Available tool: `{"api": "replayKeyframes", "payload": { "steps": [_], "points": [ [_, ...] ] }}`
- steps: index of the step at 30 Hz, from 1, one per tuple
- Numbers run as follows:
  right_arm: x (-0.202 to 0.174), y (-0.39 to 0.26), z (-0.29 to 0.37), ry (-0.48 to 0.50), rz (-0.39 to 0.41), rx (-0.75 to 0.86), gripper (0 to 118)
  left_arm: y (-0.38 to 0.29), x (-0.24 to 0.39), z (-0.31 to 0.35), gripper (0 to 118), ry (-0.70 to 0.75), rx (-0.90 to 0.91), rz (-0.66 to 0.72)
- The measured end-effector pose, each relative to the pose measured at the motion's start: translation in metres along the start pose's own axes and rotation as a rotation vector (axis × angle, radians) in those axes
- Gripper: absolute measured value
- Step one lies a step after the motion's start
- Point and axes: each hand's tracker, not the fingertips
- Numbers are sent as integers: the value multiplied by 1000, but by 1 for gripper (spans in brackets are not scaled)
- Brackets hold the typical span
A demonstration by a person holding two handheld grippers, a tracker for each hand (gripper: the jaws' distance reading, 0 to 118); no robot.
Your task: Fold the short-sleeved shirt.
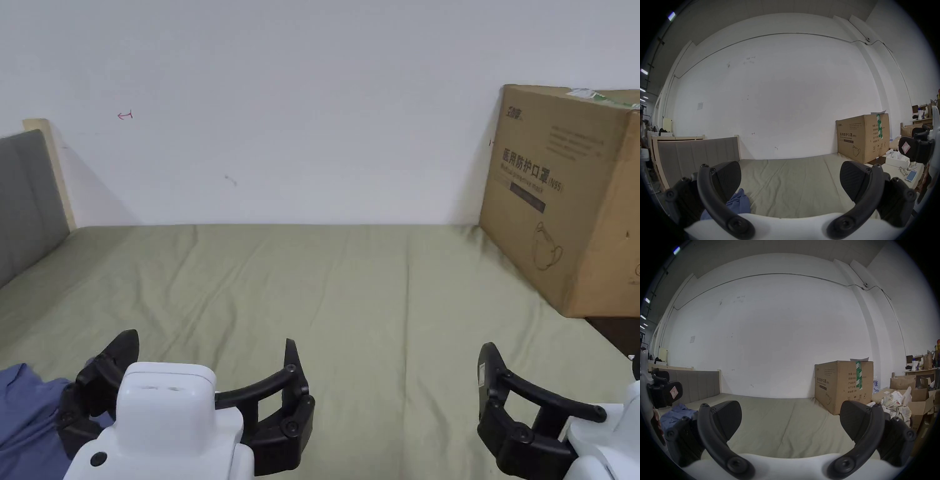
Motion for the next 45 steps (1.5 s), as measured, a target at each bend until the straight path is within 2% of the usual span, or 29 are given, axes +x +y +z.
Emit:
{"api": "replayKeyframes", "payload": {
  "steps": [12,45],
  "points": [
    [2,1,-2,-1,-41,-44,118,3,-2,0,118,-14,-21,10],
    [-2,7,-3,1,-7,-48,118,4,1,-2,118,-51,-27,18]
  ]
}}
